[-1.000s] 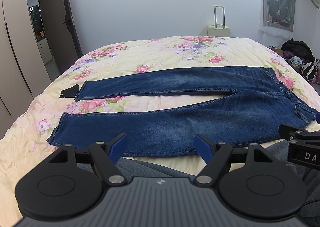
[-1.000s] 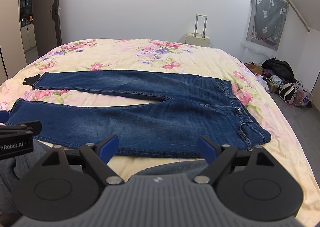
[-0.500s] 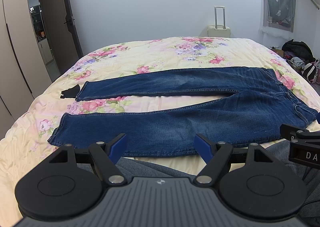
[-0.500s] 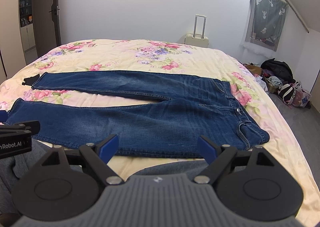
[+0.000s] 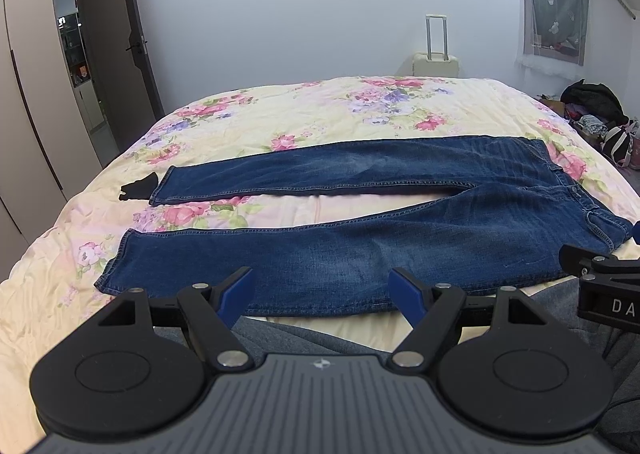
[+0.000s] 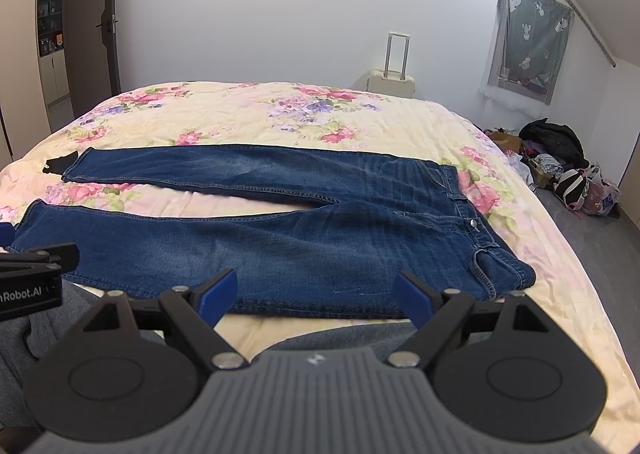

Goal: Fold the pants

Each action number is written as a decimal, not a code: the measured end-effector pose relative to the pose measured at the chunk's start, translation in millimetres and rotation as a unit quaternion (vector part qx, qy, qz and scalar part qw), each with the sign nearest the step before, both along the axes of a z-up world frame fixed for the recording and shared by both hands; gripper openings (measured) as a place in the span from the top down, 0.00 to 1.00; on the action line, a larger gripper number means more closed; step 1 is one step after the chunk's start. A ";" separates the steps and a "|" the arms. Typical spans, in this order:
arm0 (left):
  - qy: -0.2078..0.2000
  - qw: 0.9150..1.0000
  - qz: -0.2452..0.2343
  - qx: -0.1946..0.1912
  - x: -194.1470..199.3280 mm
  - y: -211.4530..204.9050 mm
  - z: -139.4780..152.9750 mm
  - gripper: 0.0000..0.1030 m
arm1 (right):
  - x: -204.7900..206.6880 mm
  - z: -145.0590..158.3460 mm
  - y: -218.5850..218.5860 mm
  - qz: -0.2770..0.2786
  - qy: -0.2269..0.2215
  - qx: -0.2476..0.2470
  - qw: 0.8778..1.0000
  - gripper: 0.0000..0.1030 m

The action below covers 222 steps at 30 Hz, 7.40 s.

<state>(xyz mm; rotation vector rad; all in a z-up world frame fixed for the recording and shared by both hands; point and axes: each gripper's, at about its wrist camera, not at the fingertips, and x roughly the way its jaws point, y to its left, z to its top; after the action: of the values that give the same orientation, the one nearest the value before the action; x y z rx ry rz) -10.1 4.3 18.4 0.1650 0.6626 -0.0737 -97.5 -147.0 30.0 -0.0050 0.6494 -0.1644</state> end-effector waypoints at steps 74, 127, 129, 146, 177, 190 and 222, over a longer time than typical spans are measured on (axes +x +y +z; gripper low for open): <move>0.135 0.787 -0.185 0.573 192.1 246.5 -265.0 0.72 | 131.9 -141.1 -303.1 0.036 0.207 -0.205 0.956 0.83; 0.118 0.946 0.219 0.207 278.3 241.6 -113.3 0.95 | 118.7 -173.7 -302.7 0.337 0.134 -0.433 0.825 0.99; 0.113 0.946 0.222 0.209 287.7 242.2 -104.2 0.96 | 128.8 -140.9 -305.0 0.283 0.090 -0.410 0.862 0.99; 0.096 0.931 0.247 0.251 496.3 222.2 -82.5 0.95 | 371.1 -76.6 -331.3 0.115 0.053 -0.338 0.933 0.99; 0.082 0.969 0.210 -0.104 505.4 306.6 -112.7 0.32 | 486.2 -165.6 -279.0 0.060 0.111 -0.153 0.980 0.54; 0.055 0.853 0.315 -0.413 486.3 412.7 -223.1 0.60 | 422.2 -190.7 -243.8 -0.019 0.115 -0.052 0.992 0.54; 0.073 0.851 0.329 -0.404 499.8 437.6 -189.9 0.94 | 391.4 -193.1 -259.5 -0.075 0.139 -0.110 0.981 0.51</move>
<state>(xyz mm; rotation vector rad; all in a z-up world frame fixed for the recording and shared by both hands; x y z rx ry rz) 489.7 441.9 -171.5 -0.8961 0.7589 0.3012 293.9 -406.5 -163.1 -0.1953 0.9083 -0.3860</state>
